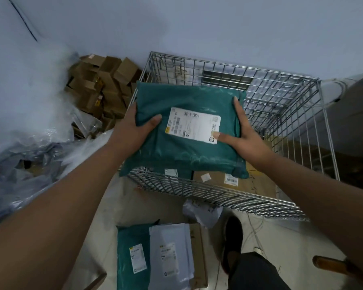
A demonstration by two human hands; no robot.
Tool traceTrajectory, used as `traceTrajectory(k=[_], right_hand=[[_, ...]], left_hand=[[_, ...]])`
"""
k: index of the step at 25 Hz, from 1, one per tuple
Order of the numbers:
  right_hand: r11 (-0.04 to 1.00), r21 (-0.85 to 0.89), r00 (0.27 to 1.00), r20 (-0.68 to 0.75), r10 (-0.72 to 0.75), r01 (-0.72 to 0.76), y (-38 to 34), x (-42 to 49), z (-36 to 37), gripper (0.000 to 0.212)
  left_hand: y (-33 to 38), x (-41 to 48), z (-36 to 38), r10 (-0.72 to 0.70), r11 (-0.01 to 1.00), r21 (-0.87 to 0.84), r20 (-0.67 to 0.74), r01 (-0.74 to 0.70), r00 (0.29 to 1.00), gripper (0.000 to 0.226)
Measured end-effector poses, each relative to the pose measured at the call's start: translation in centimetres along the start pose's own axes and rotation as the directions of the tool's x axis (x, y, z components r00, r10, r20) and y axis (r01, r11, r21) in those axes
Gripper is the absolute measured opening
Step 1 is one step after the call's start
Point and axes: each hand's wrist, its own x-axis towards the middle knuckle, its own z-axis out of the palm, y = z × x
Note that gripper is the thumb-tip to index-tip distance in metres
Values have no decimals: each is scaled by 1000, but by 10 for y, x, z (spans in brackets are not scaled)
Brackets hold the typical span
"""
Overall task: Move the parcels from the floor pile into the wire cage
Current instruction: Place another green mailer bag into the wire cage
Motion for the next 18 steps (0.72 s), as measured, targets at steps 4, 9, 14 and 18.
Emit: traceTrajectory(k=[4,9,14,18], right_hand=[[998,53,997,-62,45,-42,7,65,-10,104],[992,70,990,-79,114,-109,40,163,-37,109],[983,71,982,-77,175,-170,82,251,-65,110],[989,64,987,-81,138,-133,121,308,-82,109]], left_hand=[[13,66,19,83,980,186,-32,-76,996,86],[5,161,56,-74,978,199,78,57,994,143],[0,243,103,-101,982,167,60,90,993,128],[-18,300,144,-156,980,136,41,149,987,115]])
